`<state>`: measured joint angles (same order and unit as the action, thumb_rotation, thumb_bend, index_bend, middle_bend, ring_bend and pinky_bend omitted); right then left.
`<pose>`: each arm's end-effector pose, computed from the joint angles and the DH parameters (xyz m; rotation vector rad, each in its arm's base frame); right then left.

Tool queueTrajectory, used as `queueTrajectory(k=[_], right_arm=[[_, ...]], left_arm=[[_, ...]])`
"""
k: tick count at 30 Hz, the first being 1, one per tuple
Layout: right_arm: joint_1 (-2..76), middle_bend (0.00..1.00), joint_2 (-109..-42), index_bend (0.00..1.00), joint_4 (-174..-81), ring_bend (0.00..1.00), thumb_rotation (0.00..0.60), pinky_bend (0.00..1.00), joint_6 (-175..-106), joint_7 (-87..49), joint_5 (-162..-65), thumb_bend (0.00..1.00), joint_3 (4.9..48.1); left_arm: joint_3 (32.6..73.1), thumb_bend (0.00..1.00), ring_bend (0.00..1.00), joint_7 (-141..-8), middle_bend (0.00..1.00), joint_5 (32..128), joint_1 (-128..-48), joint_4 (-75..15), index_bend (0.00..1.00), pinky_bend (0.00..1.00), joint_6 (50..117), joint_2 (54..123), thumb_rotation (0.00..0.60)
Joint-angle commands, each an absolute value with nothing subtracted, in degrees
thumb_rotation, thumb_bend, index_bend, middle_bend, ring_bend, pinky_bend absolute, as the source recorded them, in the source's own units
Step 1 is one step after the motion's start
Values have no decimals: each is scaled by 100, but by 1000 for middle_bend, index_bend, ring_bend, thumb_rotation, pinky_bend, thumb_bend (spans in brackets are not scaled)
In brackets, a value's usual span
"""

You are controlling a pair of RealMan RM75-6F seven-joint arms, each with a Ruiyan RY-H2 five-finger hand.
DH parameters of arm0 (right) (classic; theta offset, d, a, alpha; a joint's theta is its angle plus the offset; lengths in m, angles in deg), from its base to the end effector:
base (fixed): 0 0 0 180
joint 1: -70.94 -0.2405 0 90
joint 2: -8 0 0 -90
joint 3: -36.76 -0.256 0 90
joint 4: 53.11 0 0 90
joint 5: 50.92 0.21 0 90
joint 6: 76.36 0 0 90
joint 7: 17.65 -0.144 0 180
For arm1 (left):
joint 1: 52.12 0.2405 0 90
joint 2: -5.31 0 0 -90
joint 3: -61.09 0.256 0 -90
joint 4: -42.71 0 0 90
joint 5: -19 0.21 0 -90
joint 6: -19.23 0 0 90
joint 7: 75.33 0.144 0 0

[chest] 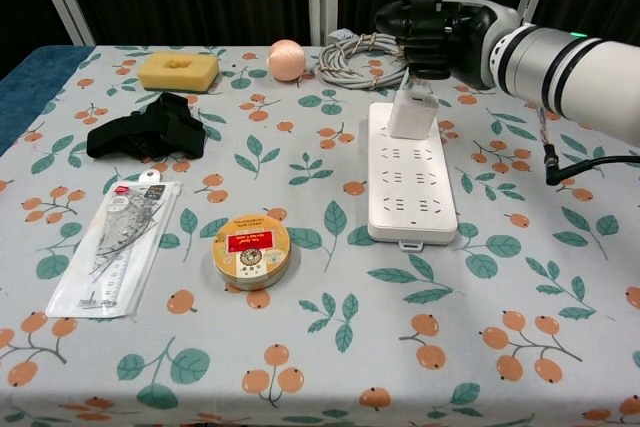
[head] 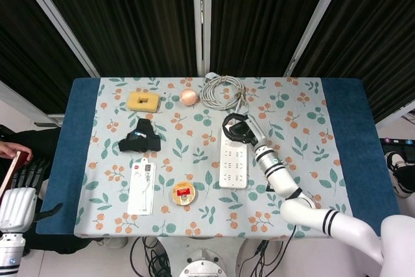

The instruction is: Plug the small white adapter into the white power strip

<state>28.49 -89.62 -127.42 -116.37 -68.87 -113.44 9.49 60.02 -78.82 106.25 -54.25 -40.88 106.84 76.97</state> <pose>-0.1175 -0.3907 -0.0346 0.9565 -2.2854 1.6295 -0.3331 0.1602 0.1304 -1.3513 -0.9437 -0.9191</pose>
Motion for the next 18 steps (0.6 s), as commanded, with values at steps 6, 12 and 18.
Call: queueTrajectory(k=[6, 12, 18], right_arm=[[2838, 1000, -9614, 1000, -11771, 1000, 600, 1000, -11571, -8406, -12467, 876, 1067], [2743, 1000, -9721, 1000, -11518, 1000, 600, 1000, -11764, -8876, -12854, 879, 1289], [2608, 1000, -9778, 1000, -11352, 1000, 600, 1000, -11828, -9103, -12967, 881, 1409]], left_arm=[[5999, 92, 0, -7924, 19, 10606, -5426, -4039, 19, 0, 10663, 7727, 600], [5994, 93, 0, -7959, 19, 10601, -5422, -4017, 19, 0, 10670, 7740, 600], [5996, 93, 0, -8006, 19, 10597, -5431, -3974, 19, 0, 10648, 7761, 600]])
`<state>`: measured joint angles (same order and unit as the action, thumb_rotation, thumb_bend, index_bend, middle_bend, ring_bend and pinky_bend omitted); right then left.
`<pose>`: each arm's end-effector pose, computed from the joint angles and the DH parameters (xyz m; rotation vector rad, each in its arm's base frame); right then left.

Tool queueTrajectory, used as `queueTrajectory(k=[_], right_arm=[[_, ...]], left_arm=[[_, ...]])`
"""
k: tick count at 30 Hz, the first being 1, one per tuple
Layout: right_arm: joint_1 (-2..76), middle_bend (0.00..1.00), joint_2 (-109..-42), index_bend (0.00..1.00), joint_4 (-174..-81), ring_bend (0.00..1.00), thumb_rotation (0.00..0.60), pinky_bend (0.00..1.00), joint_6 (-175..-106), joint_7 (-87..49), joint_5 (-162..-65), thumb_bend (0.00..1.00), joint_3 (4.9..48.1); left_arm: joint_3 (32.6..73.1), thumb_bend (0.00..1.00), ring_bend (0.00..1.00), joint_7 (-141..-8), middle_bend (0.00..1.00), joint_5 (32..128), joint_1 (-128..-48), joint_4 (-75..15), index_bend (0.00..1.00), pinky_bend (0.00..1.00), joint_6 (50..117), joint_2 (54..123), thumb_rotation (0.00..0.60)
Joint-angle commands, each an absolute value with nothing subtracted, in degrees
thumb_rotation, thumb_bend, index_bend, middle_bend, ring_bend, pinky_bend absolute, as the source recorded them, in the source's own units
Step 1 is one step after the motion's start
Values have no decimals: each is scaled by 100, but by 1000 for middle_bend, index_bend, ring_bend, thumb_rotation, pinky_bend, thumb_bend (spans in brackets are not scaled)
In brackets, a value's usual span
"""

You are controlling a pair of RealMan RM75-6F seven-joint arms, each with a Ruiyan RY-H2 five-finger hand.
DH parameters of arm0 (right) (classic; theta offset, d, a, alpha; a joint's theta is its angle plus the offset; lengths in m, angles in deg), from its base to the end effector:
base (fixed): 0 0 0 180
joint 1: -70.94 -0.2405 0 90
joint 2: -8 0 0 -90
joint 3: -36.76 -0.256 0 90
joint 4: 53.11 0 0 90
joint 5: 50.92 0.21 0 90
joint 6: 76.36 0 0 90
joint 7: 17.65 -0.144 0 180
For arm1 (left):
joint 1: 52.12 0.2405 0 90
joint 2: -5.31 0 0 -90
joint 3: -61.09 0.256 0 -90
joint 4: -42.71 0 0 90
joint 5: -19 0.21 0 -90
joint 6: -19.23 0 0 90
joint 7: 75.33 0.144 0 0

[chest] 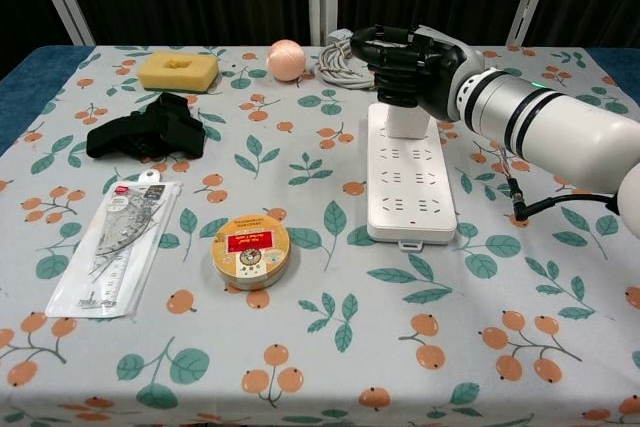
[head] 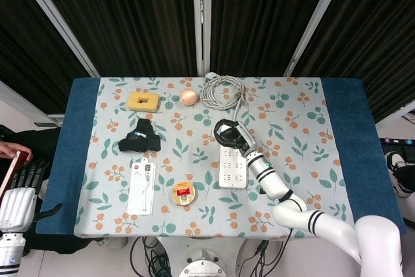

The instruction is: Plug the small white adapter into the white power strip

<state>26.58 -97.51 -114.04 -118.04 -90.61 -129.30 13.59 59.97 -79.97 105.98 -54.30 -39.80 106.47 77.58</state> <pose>-0.1201 -0.3857 -0.0757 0.9651 -2.4051 1.6909 -0.3364 0.1607 0.1281 -1.3453 -0.9579 -0.9228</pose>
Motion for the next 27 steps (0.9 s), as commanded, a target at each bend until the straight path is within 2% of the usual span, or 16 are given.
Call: queueTrajectory(k=[1, 17, 22, 27], right_arm=[[2587, 1000, -9787, 1000, -11333, 1000, 600, 1000, -11831, -9110, -12978, 881, 1431], [2428, 1000, -9846, 1000, -11260, 1000, 600, 1000, -11921, -9072, -12892, 885, 1616], [2543, 1000, -9617, 1000, -11556, 1000, 600, 1000, -12307, -9124, -12986, 890, 1570], [2769, 1000, -9111, 1000, -12166, 1000, 600, 1000, -12826, -9000, -13110, 891, 1507]], left_arm=[[5996, 92, 0, -8011, 19, 10596, -5431, -3970, 19, 0, 10646, 7762, 600], [6020, 92, 0, -8125, 19, 10596, -5413, -3875, 19, 0, 10637, 7798, 600], [6017, 93, 0, -8152, 19, 10600, -5412, -3849, 19, 0, 10644, 7802, 600], [6006, 92, 0, -8144, 19, 10619, -5432, -3859, 19, 0, 10642, 7794, 600]])
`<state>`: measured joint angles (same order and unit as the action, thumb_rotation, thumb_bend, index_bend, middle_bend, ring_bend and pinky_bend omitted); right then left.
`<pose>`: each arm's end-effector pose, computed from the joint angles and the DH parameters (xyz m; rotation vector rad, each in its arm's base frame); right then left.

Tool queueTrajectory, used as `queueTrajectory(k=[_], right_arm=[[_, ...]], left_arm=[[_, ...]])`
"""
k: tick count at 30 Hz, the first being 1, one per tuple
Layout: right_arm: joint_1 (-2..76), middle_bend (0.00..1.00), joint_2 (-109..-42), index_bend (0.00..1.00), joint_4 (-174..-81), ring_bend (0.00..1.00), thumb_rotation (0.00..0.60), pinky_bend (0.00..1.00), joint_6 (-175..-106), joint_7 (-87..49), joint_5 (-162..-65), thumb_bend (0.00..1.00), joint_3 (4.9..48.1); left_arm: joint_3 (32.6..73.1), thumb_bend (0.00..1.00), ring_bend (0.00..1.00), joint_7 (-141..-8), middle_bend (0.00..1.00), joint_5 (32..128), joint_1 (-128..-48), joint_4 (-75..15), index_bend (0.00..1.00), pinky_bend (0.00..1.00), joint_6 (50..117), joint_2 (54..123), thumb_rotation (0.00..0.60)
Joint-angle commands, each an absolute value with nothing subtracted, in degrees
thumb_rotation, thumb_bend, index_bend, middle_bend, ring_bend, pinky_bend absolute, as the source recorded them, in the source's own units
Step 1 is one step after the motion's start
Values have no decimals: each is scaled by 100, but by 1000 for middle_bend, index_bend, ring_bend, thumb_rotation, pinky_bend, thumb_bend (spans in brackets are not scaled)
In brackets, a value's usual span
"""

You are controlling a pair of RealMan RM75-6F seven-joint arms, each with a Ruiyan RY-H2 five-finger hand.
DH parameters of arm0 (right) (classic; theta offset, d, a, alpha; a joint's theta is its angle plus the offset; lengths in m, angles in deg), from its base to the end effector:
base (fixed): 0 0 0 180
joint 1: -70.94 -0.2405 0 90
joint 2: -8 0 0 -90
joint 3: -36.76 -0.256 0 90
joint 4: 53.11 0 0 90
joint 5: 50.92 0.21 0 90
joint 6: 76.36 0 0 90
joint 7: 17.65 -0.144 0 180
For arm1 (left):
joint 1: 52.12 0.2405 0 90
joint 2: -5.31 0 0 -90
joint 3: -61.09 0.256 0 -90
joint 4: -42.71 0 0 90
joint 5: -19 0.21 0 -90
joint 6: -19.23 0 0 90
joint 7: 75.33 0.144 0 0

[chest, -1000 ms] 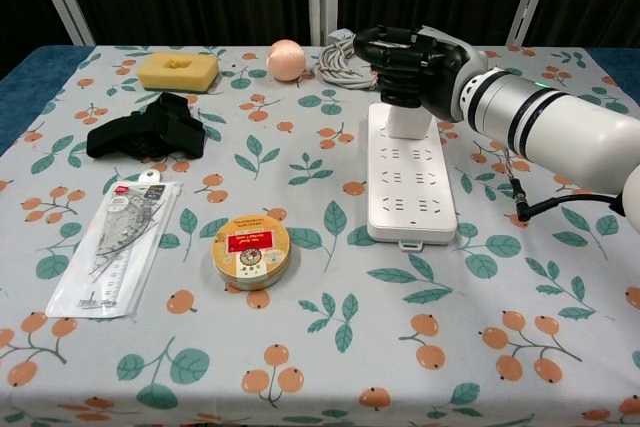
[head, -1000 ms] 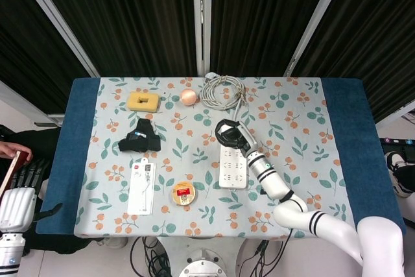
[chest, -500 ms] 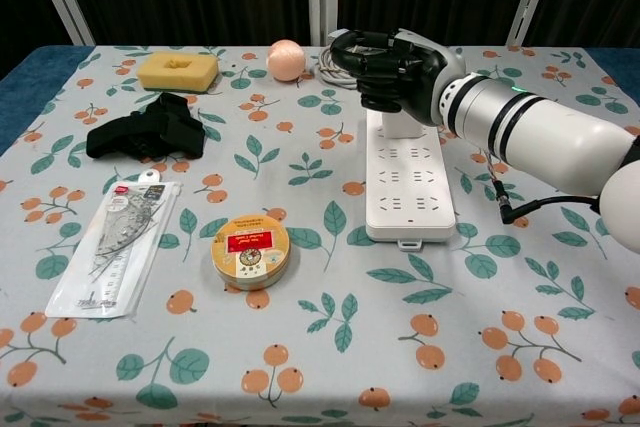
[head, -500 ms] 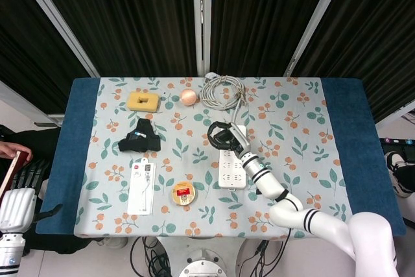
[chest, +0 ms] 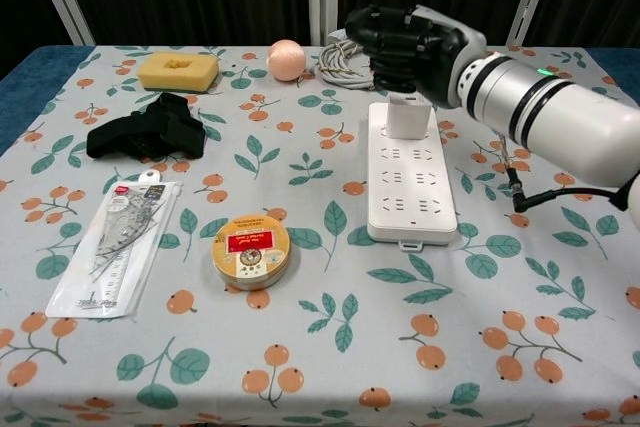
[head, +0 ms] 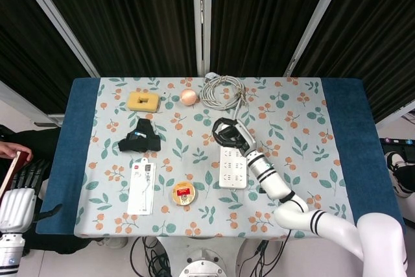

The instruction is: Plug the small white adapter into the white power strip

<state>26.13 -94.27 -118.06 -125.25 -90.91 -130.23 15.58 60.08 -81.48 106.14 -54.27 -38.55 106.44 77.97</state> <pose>-0.1096 -0.3852 -0.0513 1.0264 -2.3222 1.8355 -0.3397 0.1602 0.1275 -1.3437 -0.9673 -0.9309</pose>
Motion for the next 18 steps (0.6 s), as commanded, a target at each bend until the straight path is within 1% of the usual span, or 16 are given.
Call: queueTrajectory(k=[1, 3, 5, 6, 7, 9, 11, 12, 14, 15, 16, 17, 18], right_arm=[[2822, 1000, -9001, 1000, -12296, 1000, 600, 1000, -12916, -8947, -13123, 891, 1500], [2965, 1000, -8712, 1000, -12612, 1000, 600, 1000, -13130, -8722, -13165, 887, 1509], [3126, 1000, -8432, 1000, -12863, 1000, 600, 1000, -13361, -8359, -13268, 855, 1594], [3251, 1000, -8251, 1000, -13001, 1000, 600, 1000, -13550, -8002, -13331, 834, 1659], [3344, 995, -8115, 997, -13090, 998, 600, 995, -13703, -7674, -13391, 793, 1713], [3587, 960, -7779, 943, -13247, 955, 600, 935, -14063, -6705, -13568, 730, 1903], [3810, 846, -7449, 783, -13361, 796, 600, 733, -14338, -5735, -13765, 648, 2124], [3964, 800, -7192, 727, -13465, 731, 600, 650, -14457, -5115, -13851, 618, 2271], [4200, 639, -6800, 545, -13675, 525, 600, 396, -14577, -4225, -13898, 495, 2477], [4353, 582, -6540, 485, -13842, 458, 600, 317, -14618, -3689, -13864, 452, 2591], [4466, 484, -6353, 392, -13984, 347, 600, 204, -14645, -3313, -13811, 390, 2665], [4578, 411, -6184, 322, -14123, 263, 600, 124, -14685, -2968, -13754, 358, 2731], [4726, 358, -5985, 268, -14309, 204, 600, 71, -14744, -2569, -13666, 341, 2816]], left_arm=[[6005, 92, 0, -8139, 19, 10624, -5437, -3864, 19, 0, 10640, 7789, 600], [5999, 92, 0, -8127, 19, 10640, -5445, -3879, 20, 0, 10651, 7775, 600], [5988, 92, 0, -8112, 19, 10649, -5448, -3888, 19, 0, 10674, 7764, 600], [5978, 93, 0, -8093, 19, 10647, -5450, -3893, 20, 0, 10683, 7758, 600], [5971, 92, 0, -8072, 19, 10644, -5453, -3896, 20, 0, 10688, 7756, 600], [5959, 92, 0, -8030, 19, 10640, -5460, -3906, 20, 0, 10692, 7755, 600], [5956, 93, 0, -7995, 19, 10637, -5467, -3911, 20, 0, 10685, 7753, 600], [5947, 92, 0, -7965, 19, 10626, -5469, -3914, 19, 0, 10686, 7752, 600], [5930, 92, 0, -7910, 19, 10608, -5476, -3924, 19, 0, 10685, 7752, 600], [5917, 92, 0, -7876, 19, 10600, -5483, -3936, 19, 0, 10688, 7751, 600], [5905, 92, 0, -7838, 19, 10595, -5489, -3943, 19, 0, 10692, 7751, 600], [5895, 92, 0, -7793, 19, 10591, -5494, -3952, 19, 0, 10698, 7751, 600], [5883, 92, 0, -7745, 19, 10591, -5502, -3974, 19, 0, 10706, 7751, 600]])
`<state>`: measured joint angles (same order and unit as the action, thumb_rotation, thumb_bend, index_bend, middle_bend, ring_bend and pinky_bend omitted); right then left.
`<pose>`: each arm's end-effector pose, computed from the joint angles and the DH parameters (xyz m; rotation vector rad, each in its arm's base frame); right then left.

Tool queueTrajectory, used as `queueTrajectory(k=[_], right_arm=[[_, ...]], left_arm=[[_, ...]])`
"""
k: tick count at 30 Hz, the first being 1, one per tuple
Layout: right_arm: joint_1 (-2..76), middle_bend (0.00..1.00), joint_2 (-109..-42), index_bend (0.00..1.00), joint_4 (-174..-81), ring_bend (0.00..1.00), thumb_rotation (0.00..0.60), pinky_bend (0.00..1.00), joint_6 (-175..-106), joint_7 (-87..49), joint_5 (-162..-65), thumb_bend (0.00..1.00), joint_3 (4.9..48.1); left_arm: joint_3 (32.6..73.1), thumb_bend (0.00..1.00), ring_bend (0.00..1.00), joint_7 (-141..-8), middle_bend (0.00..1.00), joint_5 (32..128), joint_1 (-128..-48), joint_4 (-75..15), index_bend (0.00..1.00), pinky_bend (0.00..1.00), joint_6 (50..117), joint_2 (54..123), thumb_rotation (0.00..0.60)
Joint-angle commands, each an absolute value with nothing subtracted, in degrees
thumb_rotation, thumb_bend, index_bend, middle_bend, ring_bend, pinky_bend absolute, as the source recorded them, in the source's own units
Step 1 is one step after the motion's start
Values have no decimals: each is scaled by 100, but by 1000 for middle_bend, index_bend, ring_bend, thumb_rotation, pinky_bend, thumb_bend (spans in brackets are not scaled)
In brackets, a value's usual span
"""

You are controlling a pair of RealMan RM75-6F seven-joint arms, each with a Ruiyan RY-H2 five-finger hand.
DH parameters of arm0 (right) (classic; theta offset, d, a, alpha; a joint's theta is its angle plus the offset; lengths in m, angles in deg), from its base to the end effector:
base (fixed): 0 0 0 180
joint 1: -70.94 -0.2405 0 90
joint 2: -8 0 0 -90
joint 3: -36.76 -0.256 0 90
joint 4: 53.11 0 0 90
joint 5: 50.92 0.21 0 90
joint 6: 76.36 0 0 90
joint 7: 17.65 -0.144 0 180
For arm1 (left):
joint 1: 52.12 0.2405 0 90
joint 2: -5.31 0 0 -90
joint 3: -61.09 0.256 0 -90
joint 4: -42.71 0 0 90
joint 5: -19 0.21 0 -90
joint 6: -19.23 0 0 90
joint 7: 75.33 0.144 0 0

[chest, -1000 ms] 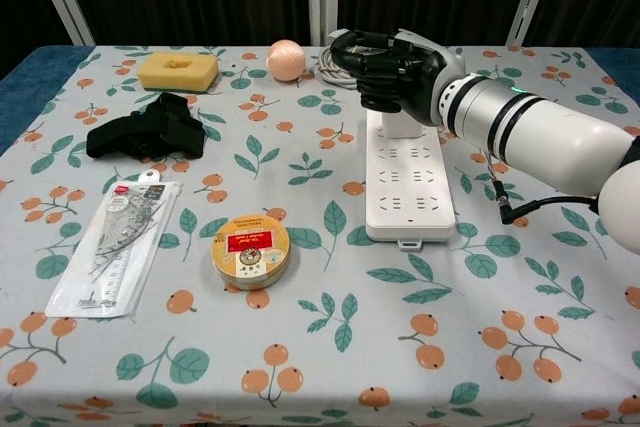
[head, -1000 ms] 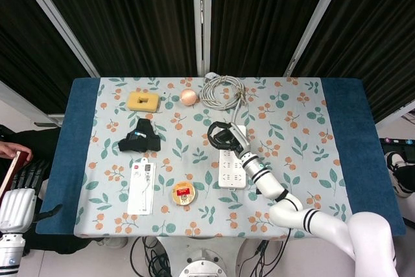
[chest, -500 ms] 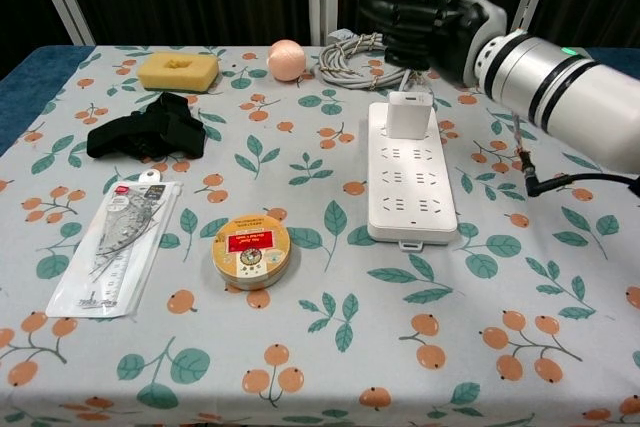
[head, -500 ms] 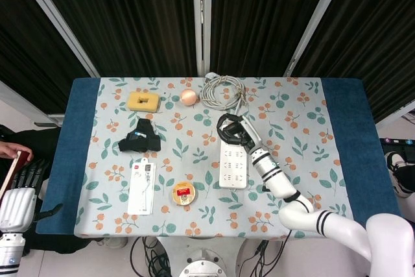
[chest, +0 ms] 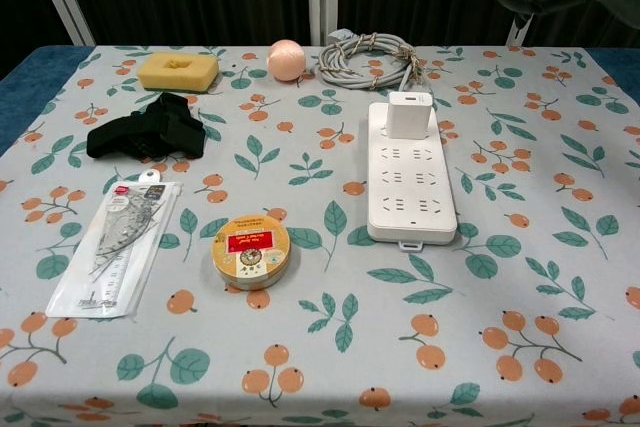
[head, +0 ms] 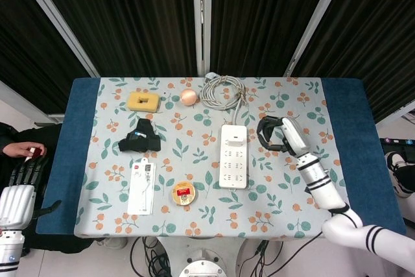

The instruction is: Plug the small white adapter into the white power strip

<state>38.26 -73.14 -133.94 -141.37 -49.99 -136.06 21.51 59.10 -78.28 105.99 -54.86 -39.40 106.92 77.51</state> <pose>-0.1812 -0.3483 0.0689 1.5082 -1.3293 1.5935 -0.3349 0.1672 0.1324 -1.3502 -0.9068 -0.9158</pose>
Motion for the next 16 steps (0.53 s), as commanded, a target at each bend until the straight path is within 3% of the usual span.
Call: queueTrajectory(k=[1, 4, 6, 12, 16], right_arm=[[4833, 306, -5852, 213, -14442, 149, 600, 35, -14785, -2299, -13596, 332, 2879], [5165, 133, -5489, 42, -14846, 16, 600, 0, -14913, -1456, -13352, 327, 3097], [5402, 57, -5360, 1, -15066, 0, 600, 0, -15115, -964, -13224, 327, 3219], [6043, 9, -5335, 0, -15312, 0, 600, 0, -15830, -747, -13283, 327, 3514], [6192, 13, -5317, 0, -15318, 0, 600, 0, -15959, -852, -13382, 327, 3582]], left_arm=[[5876, 92, 0, -7714, 19, 10594, -5506, -3991, 19, 0, 10714, 7751, 600], [5858, 92, 0, -7586, 19, 10599, -5515, -4051, 19, 0, 10742, 7746, 600], [5857, 92, 0, -7519, 19, 10614, -5519, -4101, 20, 0, 10757, 7734, 600], [5872, 92, 0, -7388, 19, 10659, -5514, -4230, 20, 0, 10803, 7695, 600], [5867, 93, 0, -7347, 19, 10670, -5525, -4277, 20, 0, 10806, 7683, 600]])
